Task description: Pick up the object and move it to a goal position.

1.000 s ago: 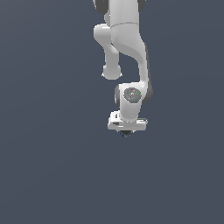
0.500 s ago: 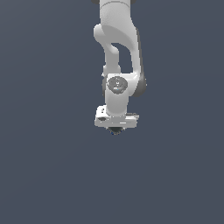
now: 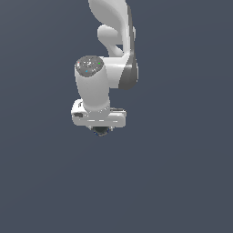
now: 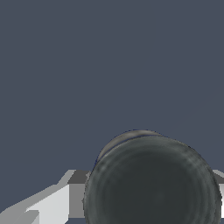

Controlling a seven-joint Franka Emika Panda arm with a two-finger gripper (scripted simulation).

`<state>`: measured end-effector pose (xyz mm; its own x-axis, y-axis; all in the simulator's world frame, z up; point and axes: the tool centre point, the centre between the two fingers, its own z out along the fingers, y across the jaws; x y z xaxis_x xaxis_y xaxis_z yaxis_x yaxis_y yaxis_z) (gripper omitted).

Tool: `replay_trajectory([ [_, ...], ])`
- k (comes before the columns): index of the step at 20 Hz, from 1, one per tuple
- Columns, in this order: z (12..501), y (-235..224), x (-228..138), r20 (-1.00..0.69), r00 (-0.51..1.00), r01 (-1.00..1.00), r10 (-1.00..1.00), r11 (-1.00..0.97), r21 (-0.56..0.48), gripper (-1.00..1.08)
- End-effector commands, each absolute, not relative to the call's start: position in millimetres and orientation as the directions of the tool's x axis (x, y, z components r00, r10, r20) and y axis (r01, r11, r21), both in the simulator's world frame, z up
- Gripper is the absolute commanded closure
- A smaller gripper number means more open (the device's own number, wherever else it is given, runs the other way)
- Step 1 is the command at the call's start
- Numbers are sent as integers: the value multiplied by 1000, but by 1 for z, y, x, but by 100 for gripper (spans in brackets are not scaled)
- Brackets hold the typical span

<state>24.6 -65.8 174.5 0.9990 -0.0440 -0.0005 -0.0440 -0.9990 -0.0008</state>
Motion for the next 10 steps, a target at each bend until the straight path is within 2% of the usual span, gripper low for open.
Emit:
replay_trajectory([
  [1,197,-86,31,0,999,-43,-43,-999,-1,108],
  [10,246,-134,49,0,999,-43,-43,-999,0,108],
])
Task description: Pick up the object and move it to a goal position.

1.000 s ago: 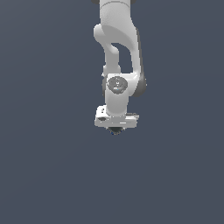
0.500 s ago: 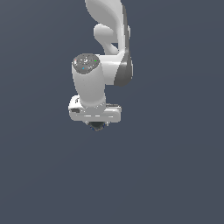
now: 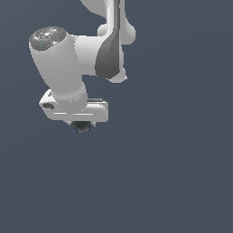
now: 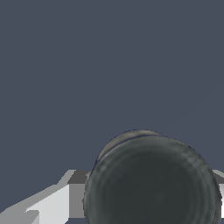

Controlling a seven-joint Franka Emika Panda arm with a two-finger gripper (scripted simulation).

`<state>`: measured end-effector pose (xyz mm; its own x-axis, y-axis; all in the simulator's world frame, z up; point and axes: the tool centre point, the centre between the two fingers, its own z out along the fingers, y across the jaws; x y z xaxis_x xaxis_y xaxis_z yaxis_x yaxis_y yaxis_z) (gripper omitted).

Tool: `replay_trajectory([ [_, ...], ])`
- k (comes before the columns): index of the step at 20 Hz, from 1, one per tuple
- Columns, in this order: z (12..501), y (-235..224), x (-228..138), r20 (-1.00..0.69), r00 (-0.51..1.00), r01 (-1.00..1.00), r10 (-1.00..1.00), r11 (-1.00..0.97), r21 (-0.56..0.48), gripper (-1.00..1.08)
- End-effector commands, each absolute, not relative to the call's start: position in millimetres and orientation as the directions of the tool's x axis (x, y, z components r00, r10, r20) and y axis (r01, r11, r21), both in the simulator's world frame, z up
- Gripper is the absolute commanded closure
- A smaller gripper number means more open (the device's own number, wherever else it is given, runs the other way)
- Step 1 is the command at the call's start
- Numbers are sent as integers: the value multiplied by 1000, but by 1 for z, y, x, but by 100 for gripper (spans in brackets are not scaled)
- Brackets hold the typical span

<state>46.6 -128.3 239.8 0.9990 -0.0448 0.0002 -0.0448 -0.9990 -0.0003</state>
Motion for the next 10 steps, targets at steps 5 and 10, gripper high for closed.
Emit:
replay_trajectory([
  [5,258,-145,54,0,999,-43,-43,-999,0,108],
  [10,261,-148,56,0,999,-43,-43,-999,0,108],
])
